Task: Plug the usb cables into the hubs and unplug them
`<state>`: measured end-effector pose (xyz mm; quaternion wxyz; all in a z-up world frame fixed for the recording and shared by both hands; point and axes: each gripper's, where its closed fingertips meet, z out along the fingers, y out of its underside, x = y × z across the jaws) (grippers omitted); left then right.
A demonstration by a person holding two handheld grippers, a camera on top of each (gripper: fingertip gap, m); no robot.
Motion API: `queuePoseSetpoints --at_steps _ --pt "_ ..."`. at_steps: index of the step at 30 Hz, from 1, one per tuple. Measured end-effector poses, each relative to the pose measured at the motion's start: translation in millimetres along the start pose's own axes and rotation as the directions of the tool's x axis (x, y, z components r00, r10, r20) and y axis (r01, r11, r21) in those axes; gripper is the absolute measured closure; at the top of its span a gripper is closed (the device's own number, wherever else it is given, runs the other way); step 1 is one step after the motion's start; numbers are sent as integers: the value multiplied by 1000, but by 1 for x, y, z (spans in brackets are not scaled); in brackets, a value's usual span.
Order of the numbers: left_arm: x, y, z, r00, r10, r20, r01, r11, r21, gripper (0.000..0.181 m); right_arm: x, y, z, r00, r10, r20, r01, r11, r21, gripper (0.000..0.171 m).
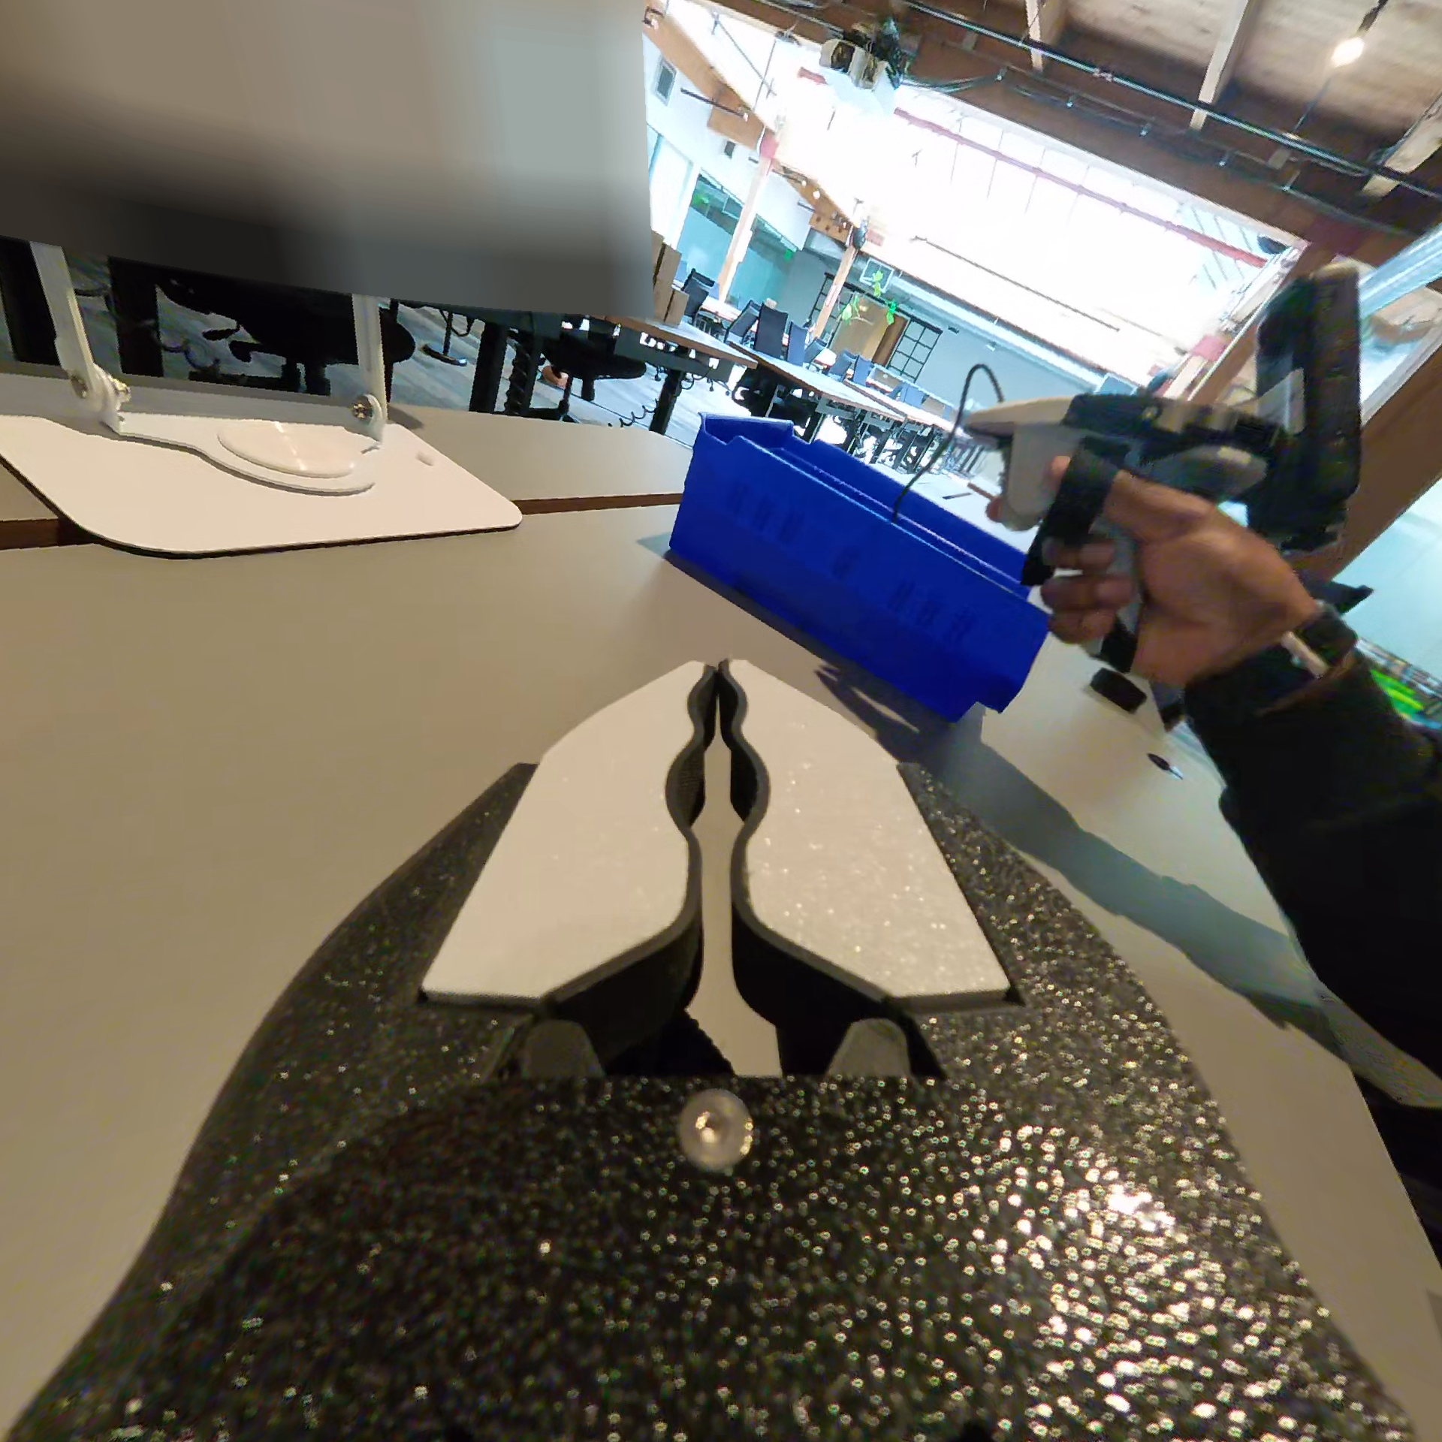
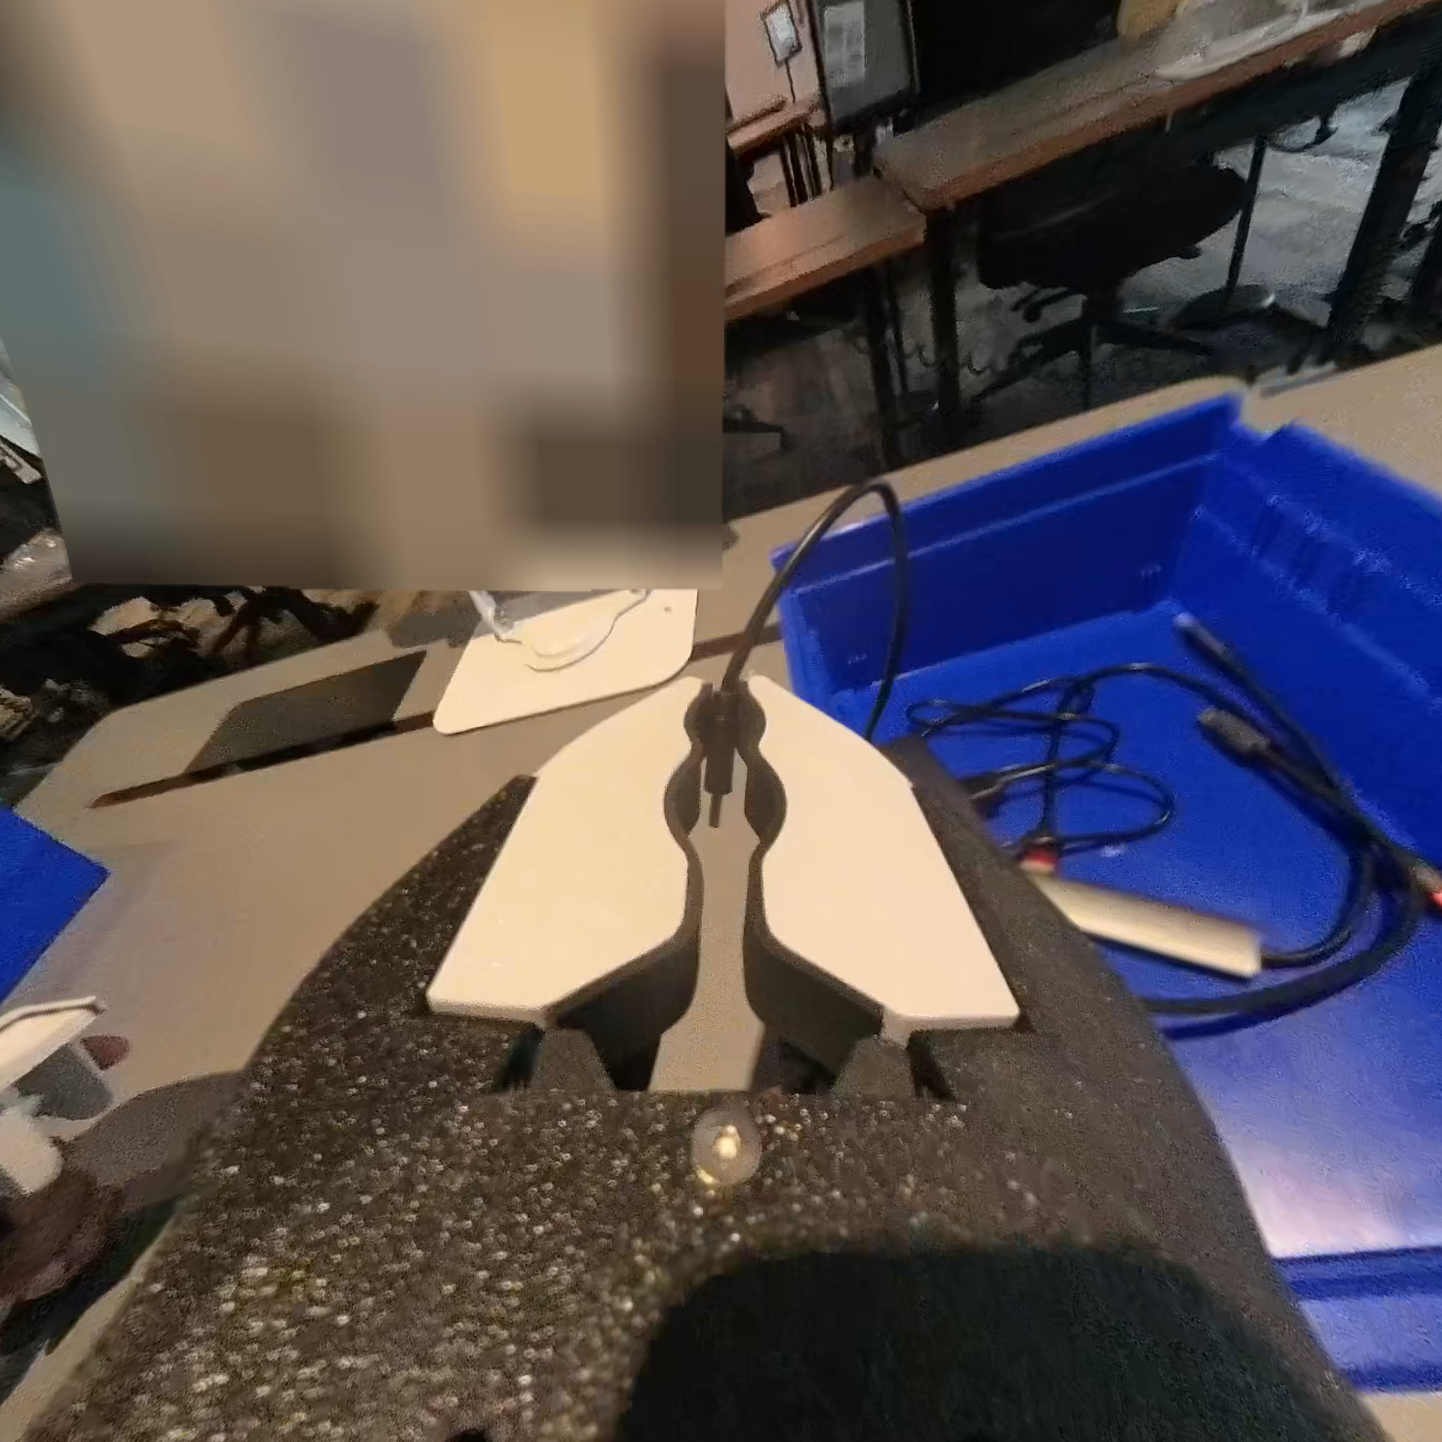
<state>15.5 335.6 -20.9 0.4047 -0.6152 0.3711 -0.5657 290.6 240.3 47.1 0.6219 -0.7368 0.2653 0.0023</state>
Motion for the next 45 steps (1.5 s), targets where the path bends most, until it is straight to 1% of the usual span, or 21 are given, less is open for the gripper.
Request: queuePoseSetpoints --at_steps 2,4,6,8,9,11,15,17,19,23,25,27,29,31,34,37,38,40,42,43,45 --pt "0 -1 0 1000 4 1 -4 1000 1 181 24 -17 -4 999 -23 -31 24 1000 15 166" --pt "0 0 0 1000 6 3 -6 1000 -1 181 52 -25 -4 997 -39 -70 39 999 0 165" --pt "-1 1 0 1000 6 5 -6 1000 -4 181 84 -19 0 987 -100 -124 91 993 -73 165" --pt "-1 2 1 1000 9 6 -9 1000 -11 181 120 -2 3 956 -210 -205 170 966 -195 165" --pt "-1 3 1 1000 14 9 -14 1000 -15 181 134 4 2 934 -262 -241 205 949 -238 161" --pt "-2 5 2 999 31 16 -31 999 -26 181 153 14 -3 894 -338 -293 248 920 -304 144" --pt "-4 10 4 998 59 32 -57 997 -45 181 157 18 -14 848 -419 -324 314 891 -328 122" --pt "-4 9 4 997 72 38 -71 997 -39 181 148 13 -20 826 -459 -326 362 876 -318 115" --pt "-5 7 3 993 102 60 -100 995 -29 181 123 4 -25 832 -474 -290 402 874 -274 108" --pt "-14 5 1 971 187 150 -183 982 -43 176 42 -7 -35 849 -508 -143 491 860 -141 99" --pt "-20 4 0 956 210 204 -206 978 -45 170 0 -2 -36 839 -541 -63 535 840 -92 95" --pt "-26 3 -3 940 210 267 -206 978 -43 165 -36 14 -31 833 -552 29 553 832 -56 95" --pt "-29 6 -5 931 201 304 -191 980 -62 164 -66 37 -22 846 -513 144 522 852 -33 99" --pt "-31 7 -10 913 208 350 -195 978 -72 163 -87 64 -14 865 -424 269 450 892 -40 108" --pt "-30 9 -21 883 231 408 -218 973 -78 164 -108 96 -9 859 -253 445 309 949 -57 132" --pt "-26 11 -34 855 245 457 -235 969 -80 177 -117 111 -13 825 -123 552 197 977 -77 171" --pt "-23 12 -39 854 241 462 -234 970 -73 181 -116 116 -13 818 -113 564 192 978 -82 171" --pt "-13 13 -47 868 205 452 -208 977 -45 181 -113 127 -11 809 -124 575 218 971 -98 171" --pt "5 15 -58 898 105 428 -118 993 4 181 -111 135 -8 809 -123 575 229 967 -116 171" --pt "22 14 -62 919 65 389 -82 996 27 181 -111 138 -8 807 -118 579 229 966 -122 171" --pt "65 8 -71 947 69 314 -77 997 13 181 -111 149 -7 802 -109 588 241 958 -152 171"
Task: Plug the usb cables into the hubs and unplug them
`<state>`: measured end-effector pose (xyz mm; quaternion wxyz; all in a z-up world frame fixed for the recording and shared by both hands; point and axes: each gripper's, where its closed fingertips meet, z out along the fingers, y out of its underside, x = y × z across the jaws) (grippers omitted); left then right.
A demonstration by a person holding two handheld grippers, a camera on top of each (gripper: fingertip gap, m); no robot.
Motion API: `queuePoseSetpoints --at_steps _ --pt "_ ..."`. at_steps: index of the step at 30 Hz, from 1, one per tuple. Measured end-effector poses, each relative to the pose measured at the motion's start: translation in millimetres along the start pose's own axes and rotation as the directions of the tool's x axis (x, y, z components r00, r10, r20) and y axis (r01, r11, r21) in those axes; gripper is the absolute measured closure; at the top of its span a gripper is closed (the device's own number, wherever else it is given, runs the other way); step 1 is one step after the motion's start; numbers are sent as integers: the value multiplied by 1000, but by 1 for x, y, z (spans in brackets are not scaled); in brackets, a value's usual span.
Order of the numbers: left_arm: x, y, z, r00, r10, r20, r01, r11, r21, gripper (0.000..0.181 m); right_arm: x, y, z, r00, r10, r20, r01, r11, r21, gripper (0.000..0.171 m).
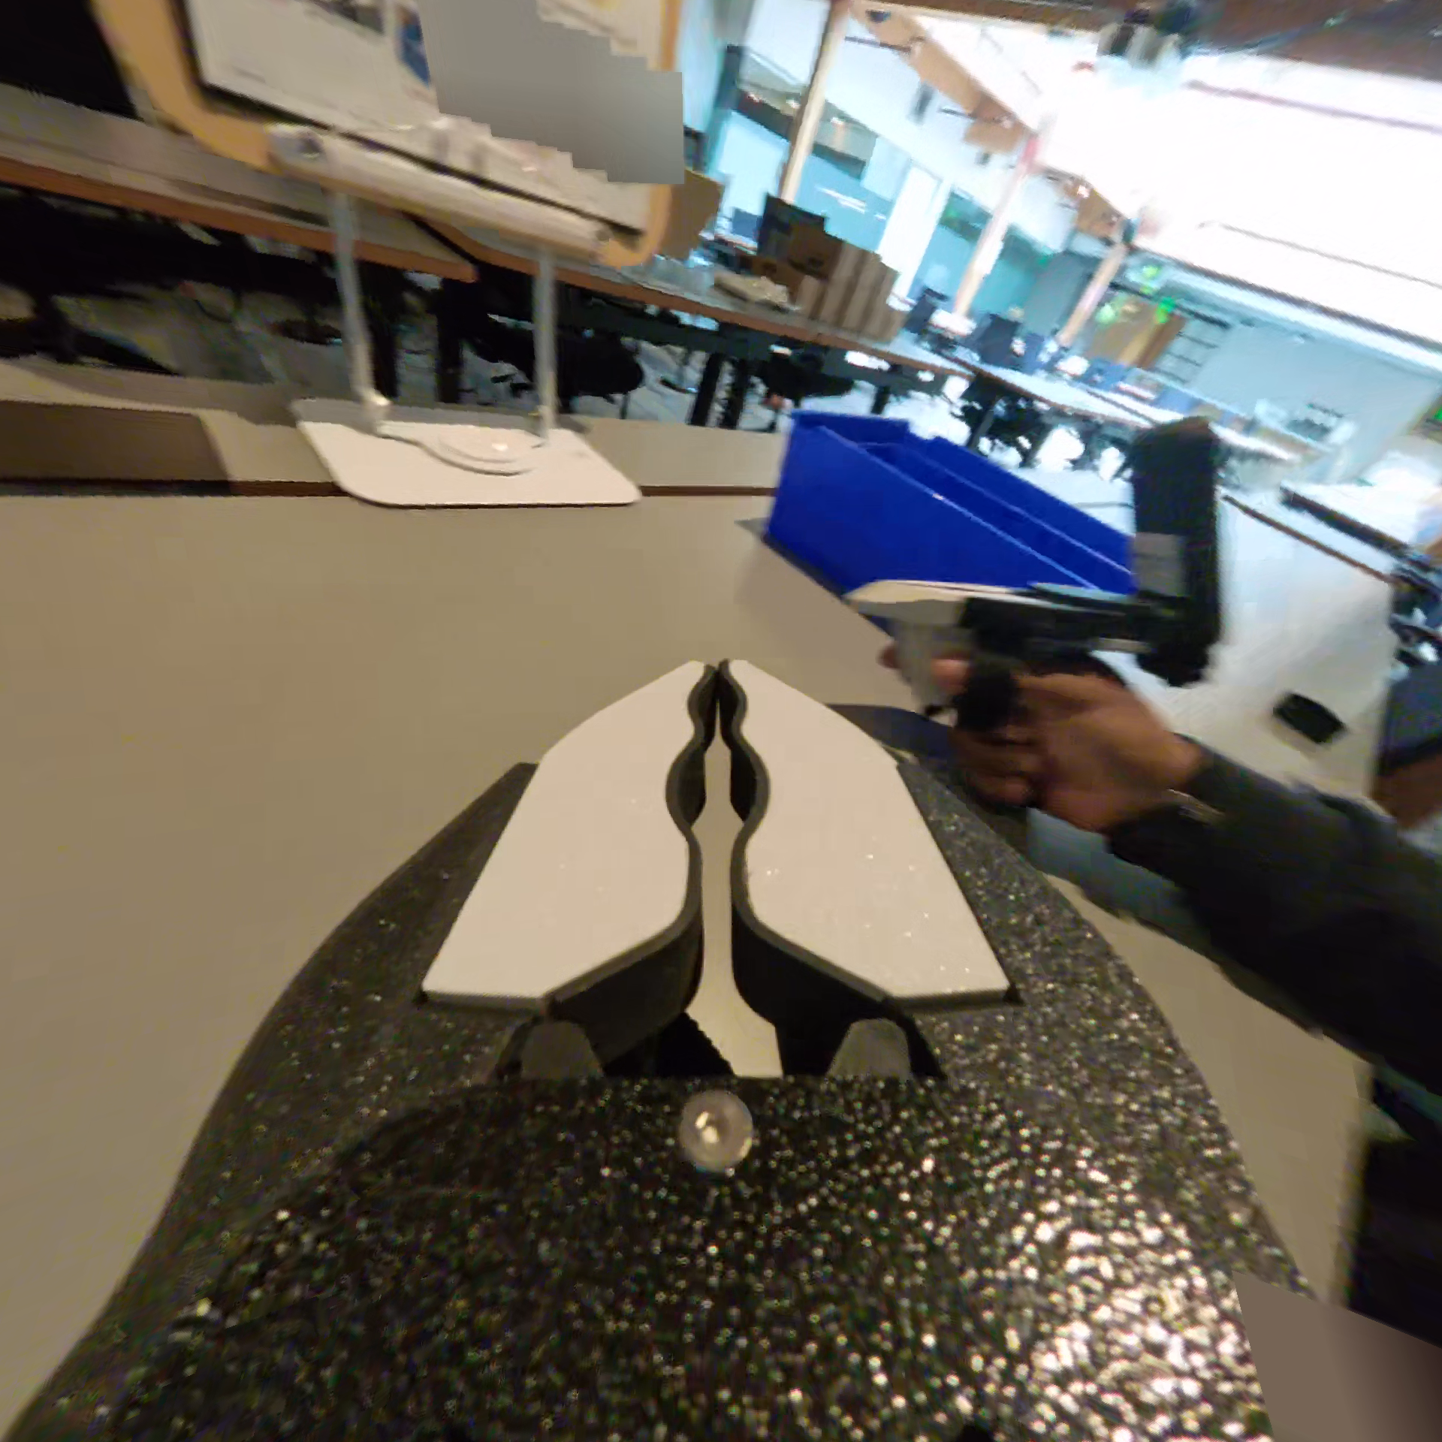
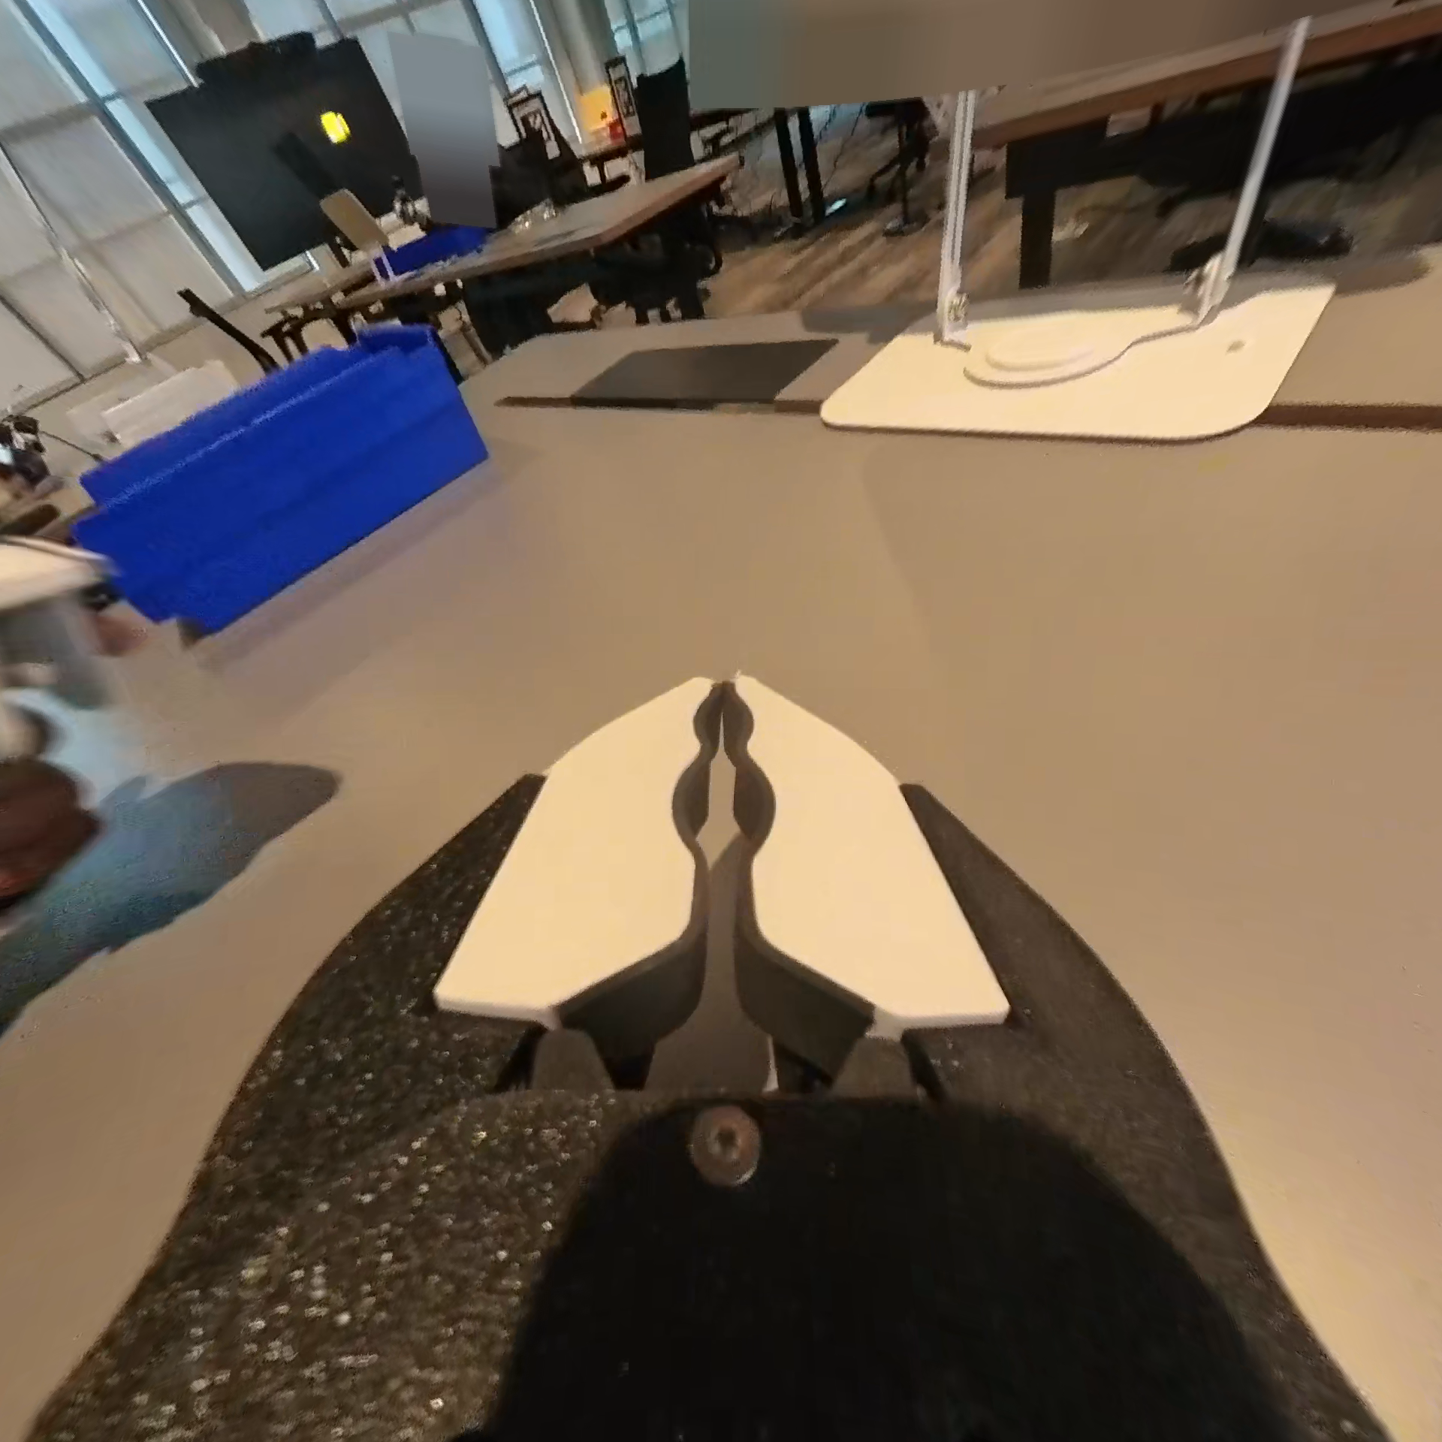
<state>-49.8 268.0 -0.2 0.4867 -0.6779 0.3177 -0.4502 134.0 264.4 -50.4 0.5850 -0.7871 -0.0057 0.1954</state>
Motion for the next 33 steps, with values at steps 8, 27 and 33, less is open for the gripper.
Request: queuePoseSetpoints --at_steps 8,27,33 --pt "55 -122 -128 925 359 128 -357 933 -41 171 -11 11 6 995 -95 13 95 993 -65 171" --pt "-342 -24 -225 871 390 300 86 479 -873 147 -20 23 12 972 -235 6 233 964 -130 171" --pt "-368 15 -205 938 320 134 20 335 -942 147 -21 26 14 963 -268 1 265 952 -156 171"
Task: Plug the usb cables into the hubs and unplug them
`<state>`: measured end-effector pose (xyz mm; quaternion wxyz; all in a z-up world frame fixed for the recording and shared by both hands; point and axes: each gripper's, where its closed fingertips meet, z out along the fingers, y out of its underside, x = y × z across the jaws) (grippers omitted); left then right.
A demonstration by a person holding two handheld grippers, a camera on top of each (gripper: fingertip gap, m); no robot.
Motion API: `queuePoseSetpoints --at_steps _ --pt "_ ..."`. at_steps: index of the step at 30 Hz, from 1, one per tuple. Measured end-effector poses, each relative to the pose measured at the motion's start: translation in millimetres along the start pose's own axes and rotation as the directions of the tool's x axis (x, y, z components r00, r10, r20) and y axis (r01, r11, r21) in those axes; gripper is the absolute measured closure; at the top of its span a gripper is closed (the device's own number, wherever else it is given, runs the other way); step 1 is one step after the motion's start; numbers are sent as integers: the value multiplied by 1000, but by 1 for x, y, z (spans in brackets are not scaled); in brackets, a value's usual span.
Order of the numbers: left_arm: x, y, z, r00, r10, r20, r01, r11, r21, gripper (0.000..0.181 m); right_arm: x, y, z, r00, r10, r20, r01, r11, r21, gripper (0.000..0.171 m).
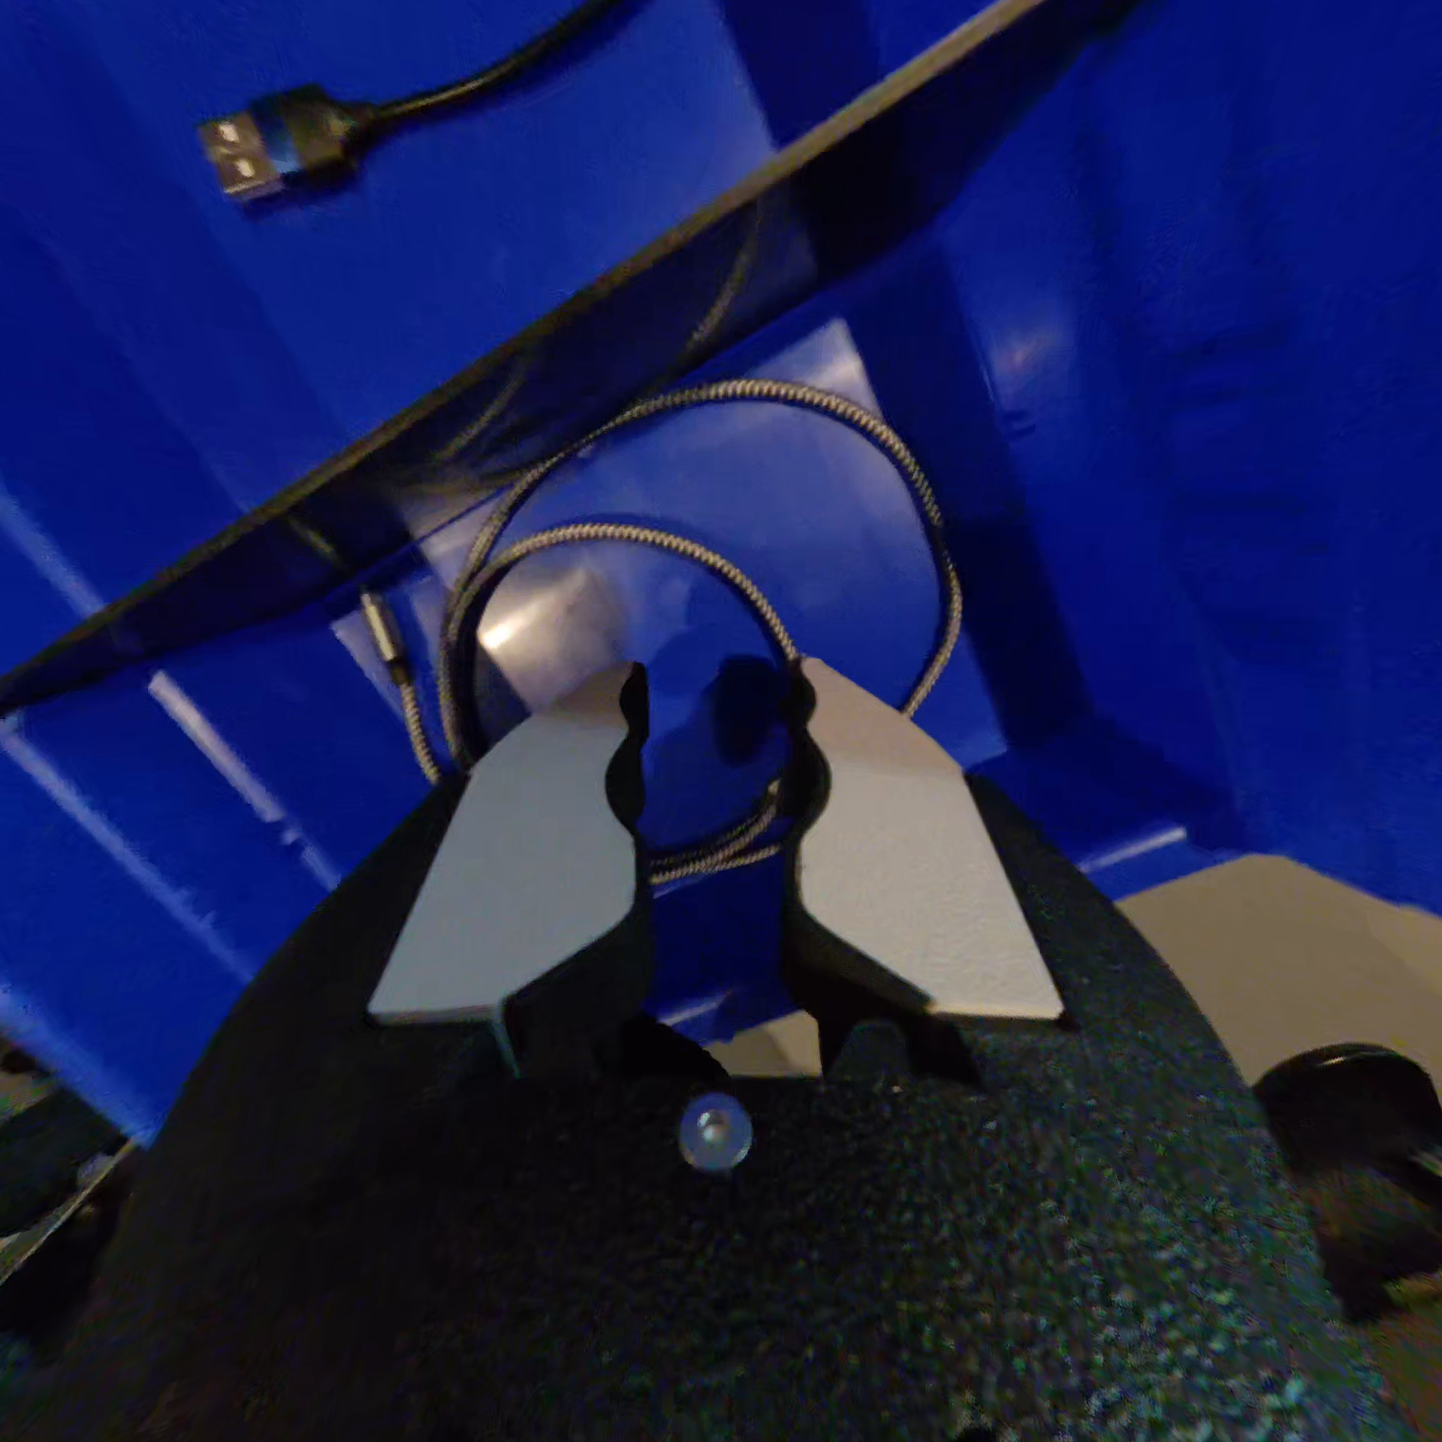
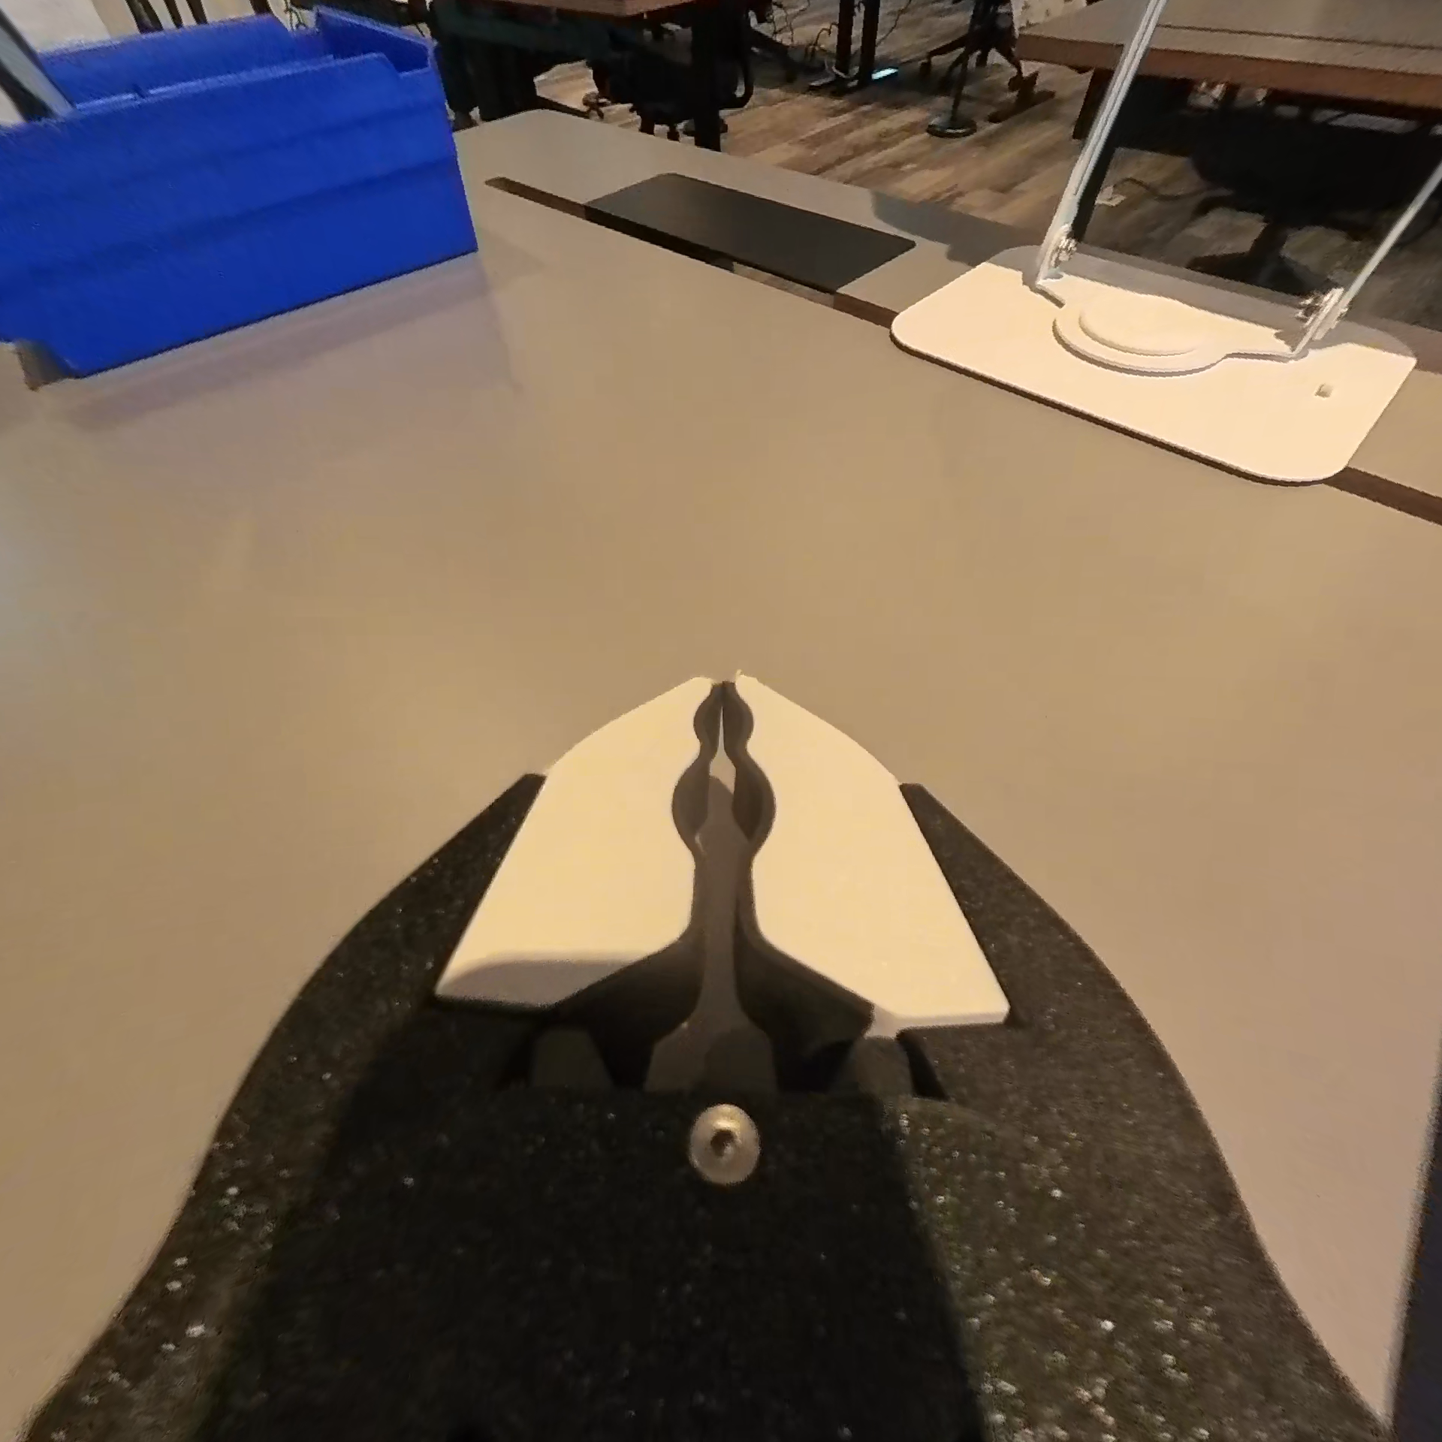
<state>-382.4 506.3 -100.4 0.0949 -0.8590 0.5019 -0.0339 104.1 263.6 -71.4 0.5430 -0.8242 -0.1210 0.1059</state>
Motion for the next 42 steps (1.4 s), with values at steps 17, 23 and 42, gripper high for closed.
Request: queuePoseSetpoints --at_steps 17,23,42 --pt "17 -8 28 994 -96 -46 95 995 -37 177 -9 11 12 985 -166 -35 161 981 -110 171" --pt "13 -3 13 988 -153 -8 154 988 11 177 -12 9 8 985 -168 -29 165 983 -75 171" --pt "56 -111 -285 964 -206 167 9 656 755 179 -26 1 0 955 -293 -42 294 956 5 171"
